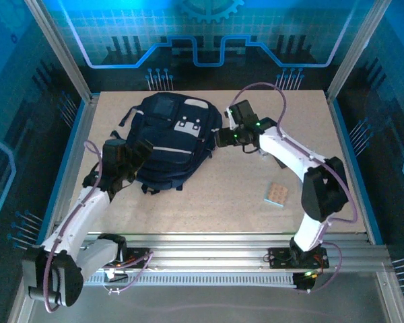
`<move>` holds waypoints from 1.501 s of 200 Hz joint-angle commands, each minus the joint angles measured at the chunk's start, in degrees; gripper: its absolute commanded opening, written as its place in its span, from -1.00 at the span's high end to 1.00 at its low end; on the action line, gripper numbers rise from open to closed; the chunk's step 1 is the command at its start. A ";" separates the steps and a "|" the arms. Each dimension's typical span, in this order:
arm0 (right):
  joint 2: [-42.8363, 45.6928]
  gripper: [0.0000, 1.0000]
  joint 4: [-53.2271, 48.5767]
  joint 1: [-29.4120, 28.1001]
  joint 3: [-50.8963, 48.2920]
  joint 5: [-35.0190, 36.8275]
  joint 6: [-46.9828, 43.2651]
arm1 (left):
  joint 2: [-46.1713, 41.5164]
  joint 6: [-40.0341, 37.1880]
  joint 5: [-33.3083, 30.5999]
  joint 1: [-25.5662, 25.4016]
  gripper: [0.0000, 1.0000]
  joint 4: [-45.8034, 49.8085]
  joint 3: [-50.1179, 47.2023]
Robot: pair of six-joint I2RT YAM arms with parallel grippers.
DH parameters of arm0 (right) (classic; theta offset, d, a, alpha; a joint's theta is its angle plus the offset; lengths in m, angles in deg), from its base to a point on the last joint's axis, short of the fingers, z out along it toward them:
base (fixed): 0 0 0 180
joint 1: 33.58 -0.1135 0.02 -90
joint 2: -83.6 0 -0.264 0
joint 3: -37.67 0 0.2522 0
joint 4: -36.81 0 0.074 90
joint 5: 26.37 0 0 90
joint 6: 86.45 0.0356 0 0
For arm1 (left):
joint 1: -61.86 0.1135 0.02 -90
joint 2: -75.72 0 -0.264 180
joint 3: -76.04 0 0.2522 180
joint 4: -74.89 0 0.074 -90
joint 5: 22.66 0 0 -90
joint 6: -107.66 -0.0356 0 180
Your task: Pack books, pencil case, and school supplies into a backpack
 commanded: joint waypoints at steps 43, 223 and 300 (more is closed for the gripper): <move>-17.59 -0.07 1.54 0.85 16.63 -16.11 1.45 | 9.93 -13.06 -2.31 -4.13 -0.98 0.22 10.45; -22.13 0.42 4.82 -6.40 5.01 -11.11 9.00 | 47.48 -10.31 2.55 2.41 -0.98 -26.00 13.30; -8.79 0.28 1.75 -8.81 1.50 -8.98 4.70 | 52.13 -14.47 8.76 4.62 -0.98 -13.72 32.37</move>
